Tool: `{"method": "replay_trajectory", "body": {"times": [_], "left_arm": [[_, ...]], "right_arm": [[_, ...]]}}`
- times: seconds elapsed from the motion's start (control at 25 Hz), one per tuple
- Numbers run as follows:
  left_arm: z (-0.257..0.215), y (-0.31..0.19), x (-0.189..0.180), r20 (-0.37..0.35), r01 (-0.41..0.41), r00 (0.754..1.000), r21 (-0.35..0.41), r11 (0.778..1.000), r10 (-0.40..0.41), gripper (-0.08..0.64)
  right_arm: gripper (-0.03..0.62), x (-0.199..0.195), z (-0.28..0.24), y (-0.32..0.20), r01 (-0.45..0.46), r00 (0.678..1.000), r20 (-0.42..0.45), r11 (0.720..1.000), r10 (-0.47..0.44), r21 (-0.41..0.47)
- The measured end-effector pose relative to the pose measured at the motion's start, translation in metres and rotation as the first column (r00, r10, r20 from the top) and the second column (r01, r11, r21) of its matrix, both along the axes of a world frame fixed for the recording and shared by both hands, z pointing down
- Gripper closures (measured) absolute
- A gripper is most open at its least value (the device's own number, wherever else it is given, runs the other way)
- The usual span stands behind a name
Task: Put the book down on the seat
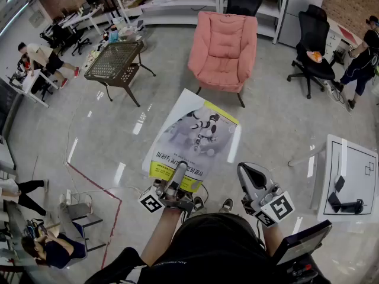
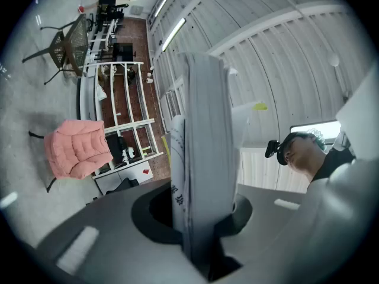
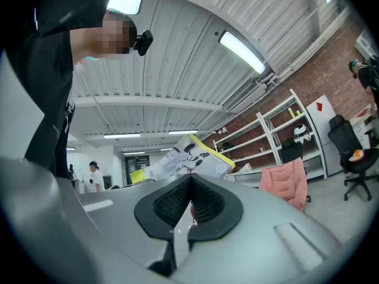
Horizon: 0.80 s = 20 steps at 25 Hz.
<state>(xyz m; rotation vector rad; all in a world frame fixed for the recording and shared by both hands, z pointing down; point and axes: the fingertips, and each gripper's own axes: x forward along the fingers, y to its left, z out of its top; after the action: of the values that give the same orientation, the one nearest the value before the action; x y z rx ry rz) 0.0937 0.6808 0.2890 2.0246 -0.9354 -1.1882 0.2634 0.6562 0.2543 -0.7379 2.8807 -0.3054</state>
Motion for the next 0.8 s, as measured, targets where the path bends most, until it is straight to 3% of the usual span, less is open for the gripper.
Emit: {"method": "replay_trajectory", "body": {"times": [0.16,0.24,0.32,0.48,0.8], "left_arm": [[-0.004,-0.004,0.004,0.094,0.028,0.995,-0.011,1.0,-0.027,0.488],[-0.004,-0.009,0.008,0.172,0.053,0.984,-0.028,0.998,-0.047,0.488],[-0.001,-0.016,0.011,0.206,0.055,0.978,-0.05,0.997,-0.044,0.488],[0.008,-0.029,0.021,0.201,0.038,0.979,-0.083,0.996,-0.021,0.488],[0.013,-0.059,0.055,0.178,0.044,0.984,-0.111,0.993,-0.024,0.488]], "right_arm": [[0.581,-0.005,0.005,-0.003,-0.002,1.0,-0.027,1.0,0.002,0.015],[0.577,-0.007,0.007,-0.006,0.015,1.0,-0.017,1.0,-0.015,0.001],[0.557,-0.011,0.011,-0.008,0.04,0.999,0.005,0.999,-0.04,-0.025],[0.557,-0.017,0.023,-0.01,0.089,0.996,-0.002,0.996,-0.089,-0.029],[0.563,0.016,0.029,-0.042,0.105,0.994,-0.024,0.994,-0.105,-0.014]]}}
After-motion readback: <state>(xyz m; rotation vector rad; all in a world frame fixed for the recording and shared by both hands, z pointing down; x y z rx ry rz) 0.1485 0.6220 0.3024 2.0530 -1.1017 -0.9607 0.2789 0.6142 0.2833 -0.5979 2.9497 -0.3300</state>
